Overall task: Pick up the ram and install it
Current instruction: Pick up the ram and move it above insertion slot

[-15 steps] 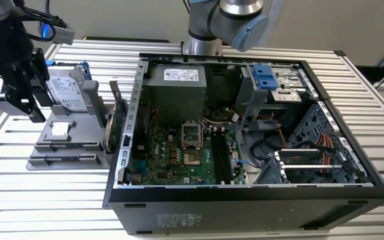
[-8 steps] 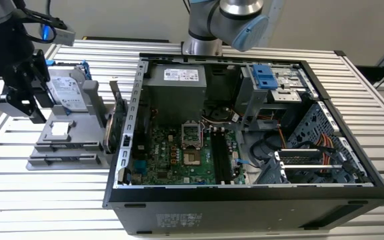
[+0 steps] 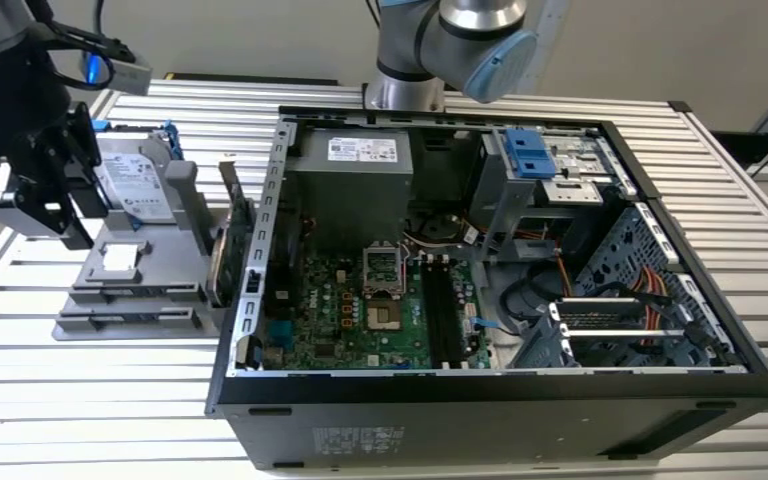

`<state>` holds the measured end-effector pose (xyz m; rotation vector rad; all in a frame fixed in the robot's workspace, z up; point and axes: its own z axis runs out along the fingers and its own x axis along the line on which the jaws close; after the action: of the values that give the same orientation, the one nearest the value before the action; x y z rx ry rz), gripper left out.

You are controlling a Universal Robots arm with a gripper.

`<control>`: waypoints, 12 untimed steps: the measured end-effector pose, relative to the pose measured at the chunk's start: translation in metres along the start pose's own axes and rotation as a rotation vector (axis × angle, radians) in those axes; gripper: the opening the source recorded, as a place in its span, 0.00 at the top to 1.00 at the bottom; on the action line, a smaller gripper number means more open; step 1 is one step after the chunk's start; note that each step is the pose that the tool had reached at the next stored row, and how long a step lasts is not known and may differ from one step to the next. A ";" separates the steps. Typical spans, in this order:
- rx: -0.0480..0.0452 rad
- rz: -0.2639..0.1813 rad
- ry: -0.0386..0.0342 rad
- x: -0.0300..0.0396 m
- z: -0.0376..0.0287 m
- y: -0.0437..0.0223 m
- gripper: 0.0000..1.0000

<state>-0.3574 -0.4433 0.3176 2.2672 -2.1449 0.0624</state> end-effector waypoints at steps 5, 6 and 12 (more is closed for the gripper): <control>-0.0001 0.000 0.0020 0.0000 0.0014 0.0000 0.00; -0.0001 0.000 0.0024 0.0000 0.0017 0.0000 0.00; -0.0003 0.000 0.0047 -0.0001 0.0033 0.0000 0.00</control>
<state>-0.3574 -0.4433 0.3143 2.2648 -2.1424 0.0674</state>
